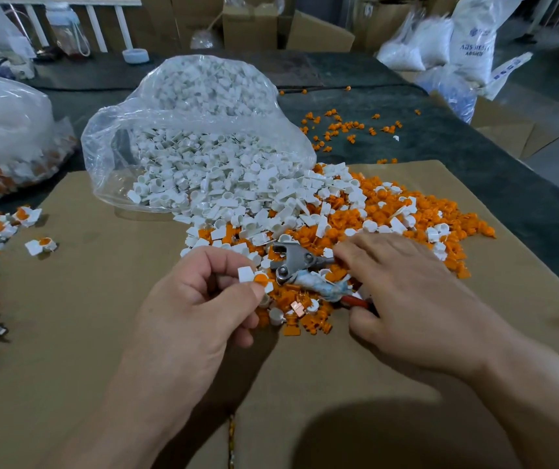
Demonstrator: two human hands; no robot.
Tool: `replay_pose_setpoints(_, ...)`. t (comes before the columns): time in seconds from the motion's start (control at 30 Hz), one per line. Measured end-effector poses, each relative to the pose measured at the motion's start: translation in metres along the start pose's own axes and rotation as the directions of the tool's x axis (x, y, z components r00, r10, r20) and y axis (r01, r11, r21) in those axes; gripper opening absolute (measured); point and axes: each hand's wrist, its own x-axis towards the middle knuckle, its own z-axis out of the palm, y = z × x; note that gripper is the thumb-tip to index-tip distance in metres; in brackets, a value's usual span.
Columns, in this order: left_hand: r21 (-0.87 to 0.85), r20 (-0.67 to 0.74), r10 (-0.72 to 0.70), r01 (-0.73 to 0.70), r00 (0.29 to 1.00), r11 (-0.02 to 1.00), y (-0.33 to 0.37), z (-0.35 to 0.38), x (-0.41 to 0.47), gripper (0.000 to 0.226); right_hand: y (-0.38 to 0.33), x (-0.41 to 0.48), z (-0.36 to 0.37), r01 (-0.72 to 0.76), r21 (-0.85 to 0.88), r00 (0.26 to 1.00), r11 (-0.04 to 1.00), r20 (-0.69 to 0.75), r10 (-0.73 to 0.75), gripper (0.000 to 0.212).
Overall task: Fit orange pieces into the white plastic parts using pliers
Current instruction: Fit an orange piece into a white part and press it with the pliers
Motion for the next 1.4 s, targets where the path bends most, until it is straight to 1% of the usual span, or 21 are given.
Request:
replay_pose_setpoints(0.1,-0.005,-0.004,0.002,-0.002,1.0,1.0,0.001,0.001,0.0,0.023,0.003,0.004,0.001,0.001,-0.024,1.0,1.0,-0.019,-0.001,0.067)
replay_pose_setpoints(0.23,-0.008,0.007,-0.004,0.004,1.0,1.0,0.0,0.0,0.0,0.022,0.006,0.008,0.001,-0.018,-0.042,1.0,0.999,-0.009,0.018,0.079)
replay_pose_setpoints(0.3,0.002,0.014,-0.004,0.003,1.0,1.0,-0.001,0.0,0.0,0.025,0.006,0.009,0.0,-0.023,-0.023,0.999,0.999,-0.029,0.022,0.077)
replay_pose_setpoints(0.4,-0.008,0.014,-0.002,0.002,1.0,1.0,-0.002,-0.001,0.0,0.024,0.005,0.009,-0.003,-0.022,0.01,0.993,1.0,-0.114,0.023,0.061)
replay_pose_setpoints(0.5,-0.051,-0.001,0.01,-0.01,1.0,0.999,-0.002,-0.001,0.002,0.014,0.004,0.007,-0.012,-0.04,0.084,0.97,0.996,-0.236,0.059,0.043)
replay_pose_setpoints(0.57,-0.09,-0.012,0.02,-0.021,1.0,0.996,-0.001,-0.001,0.003,0.012,0.002,0.003,-0.016,-0.019,0.171,0.941,0.985,-0.33,0.075,0.044)
replay_pose_setpoints(0.6,-0.098,-0.016,0.024,-0.026,1.0,0.995,-0.001,-0.001,0.003,0.013,0.001,0.002,-0.018,0.001,0.205,0.934,0.979,-0.35,0.072,0.045)
replay_pose_setpoints(0.7,-0.114,-0.024,0.021,-0.024,0.999,0.993,0.0,-0.002,0.003,0.014,-0.002,-0.001,-0.02,0.023,0.243,0.953,0.97,-0.298,0.052,0.047)
replay_pose_setpoints(0.77,-0.17,-0.024,0.024,-0.028,0.999,0.985,0.001,-0.003,0.003,0.013,-0.002,-0.002,-0.02,0.041,0.238,0.961,0.97,-0.276,0.027,0.047)
replay_pose_setpoints(0.87,-0.262,-0.023,0.034,-0.039,0.999,0.964,0.004,-0.003,0.003,0.016,-0.002,-0.007,-0.022,0.088,0.26,0.953,0.961,-0.303,-0.005,0.041)
replay_pose_setpoints(0.93,-0.329,-0.011,0.045,-0.046,0.999,0.943,0.007,-0.003,0.003,0.022,-0.004,-0.009,-0.024,0.12,0.265,0.946,0.957,-0.324,-0.028,0.042)
replay_pose_setpoints(1.0,-0.362,-0.001,0.056,-0.052,0.998,0.931,0.009,-0.002,0.003,0.026,-0.007,-0.01,-0.025,0.167,0.258,0.936,0.951,-0.344,-0.071,0.039)
replay_pose_setpoints(1.07,-0.363,0.006,0.069,-0.062,0.998,0.93,0.01,-0.001,0.002,0.024,-0.007,-0.01,-0.026,0.211,0.238,0.93,0.948,-0.348,-0.12,0.032)
replay_pose_setpoints(1.17,-0.341,0.012,0.097,-0.087,0.995,0.936,0.008,-0.002,0.002,0.019,-0.006,-0.008,-0.026,0.216,0.226,0.95,0.95,-0.274,-0.151,0.025)
replay_pose_setpoints(1.27,-0.266,-0.014,0.139,-0.138,0.99,0.954,0.007,-0.003,0.003,0.021,-0.005,-0.009,-0.026,0.211,0.228,0.956,0.95,-0.25,-0.153,0.024)
replay_pose_setpoints(1.4,-0.236,-0.021,0.169,-0.169,0.985,0.957,0.007,-0.003,0.003,0.019,-0.006,-0.01,-0.026,0.216,0.232,0.954,0.948,-0.259,-0.153,0.024)
